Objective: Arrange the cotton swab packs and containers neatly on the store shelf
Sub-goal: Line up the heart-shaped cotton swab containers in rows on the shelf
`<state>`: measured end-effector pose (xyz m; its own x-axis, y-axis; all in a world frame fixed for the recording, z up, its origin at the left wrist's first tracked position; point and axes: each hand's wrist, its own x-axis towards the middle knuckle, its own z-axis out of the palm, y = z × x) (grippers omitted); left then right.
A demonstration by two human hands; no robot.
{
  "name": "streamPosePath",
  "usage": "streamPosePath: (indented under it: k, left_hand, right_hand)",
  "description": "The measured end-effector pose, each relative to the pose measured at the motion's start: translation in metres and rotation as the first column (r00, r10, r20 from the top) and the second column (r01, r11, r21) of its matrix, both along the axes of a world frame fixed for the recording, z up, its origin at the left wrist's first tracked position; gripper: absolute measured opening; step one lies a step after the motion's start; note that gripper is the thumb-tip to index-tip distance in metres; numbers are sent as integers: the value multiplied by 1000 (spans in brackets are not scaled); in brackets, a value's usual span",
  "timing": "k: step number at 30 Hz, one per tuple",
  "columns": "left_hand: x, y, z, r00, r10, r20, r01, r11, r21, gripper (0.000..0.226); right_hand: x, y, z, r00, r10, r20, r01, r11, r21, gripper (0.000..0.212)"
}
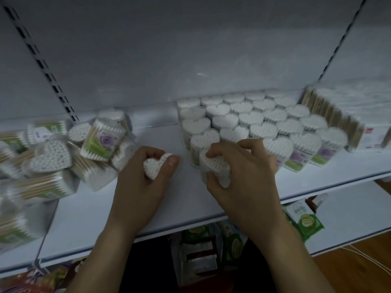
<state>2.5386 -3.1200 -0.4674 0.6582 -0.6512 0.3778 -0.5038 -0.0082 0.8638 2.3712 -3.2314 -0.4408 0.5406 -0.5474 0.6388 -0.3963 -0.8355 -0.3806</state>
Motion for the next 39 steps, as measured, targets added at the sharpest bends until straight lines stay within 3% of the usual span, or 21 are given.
streamPosePath:
  k: [5, 9, 14, 17, 20, 24, 26, 28, 32, 35, 39]
  left_hand:
    - [-3, 1, -2, 999, -26, 29, 26, 1000, -1, 43]
    - [-1, 2, 2, 997, 59, 55, -62, 997, 47, 52]
    - [12, -7, 26, 966, 57, 252, -143, 931, 337, 68]
    - [26, -23, 39, 963, -32, 267, -111, 856, 504, 68]
    - [34, -34, 48, 967, -92, 239, -65, 815, 575, 60]
    - [37, -40, 56, 973, -78, 216, -46, 856, 515, 42]
    - [38, -45, 64, 936, -85, 342, -41, 937, 346, 25]
    - [42, -56, 75, 838, -183, 514, 65, 969, 239, 11]
    - [51, -81, 86, 638, -481, 601, 245, 867, 434, 26]
    - [50, -93, 86, 625, -535, 568, 250, 827, 504, 30]
    - [54, -101, 83, 641, -519, 566, 255, 839, 480, 30]
  right_hand:
    - [3, 3, -9, 999, -37, 13, 38, 998, -50, 41]
    - [-6, 3, -5, 993, 56, 102, -61, 997, 45, 43]
    - [-19, -3, 2, 984, 53, 169, -62, 997, 44, 28]
    - [-20, -6, 6, 977, 14, 214, -26, 998, 52, 22]
    - [-19, -6, 10, 972, -5, 234, -14, 997, 76, 19]
    - [-19, -8, 16, 985, -25, 170, 11, 997, 83, 17]
    - [-19, -10, 18, 993, -42, 113, 35, 997, 68, 17]
    - [-19, -11, 17, 998, -40, 52, 37, 997, 61, 18]
    - [-14, -13, 13, 998, -30, -46, 33, 997, 69, 20]
    - [-10, -13, 12, 993, -18, -118, 26, 997, 66, 29]
    - [-6, -13, 10, 980, 14, -199, 4, 996, 86, 44]
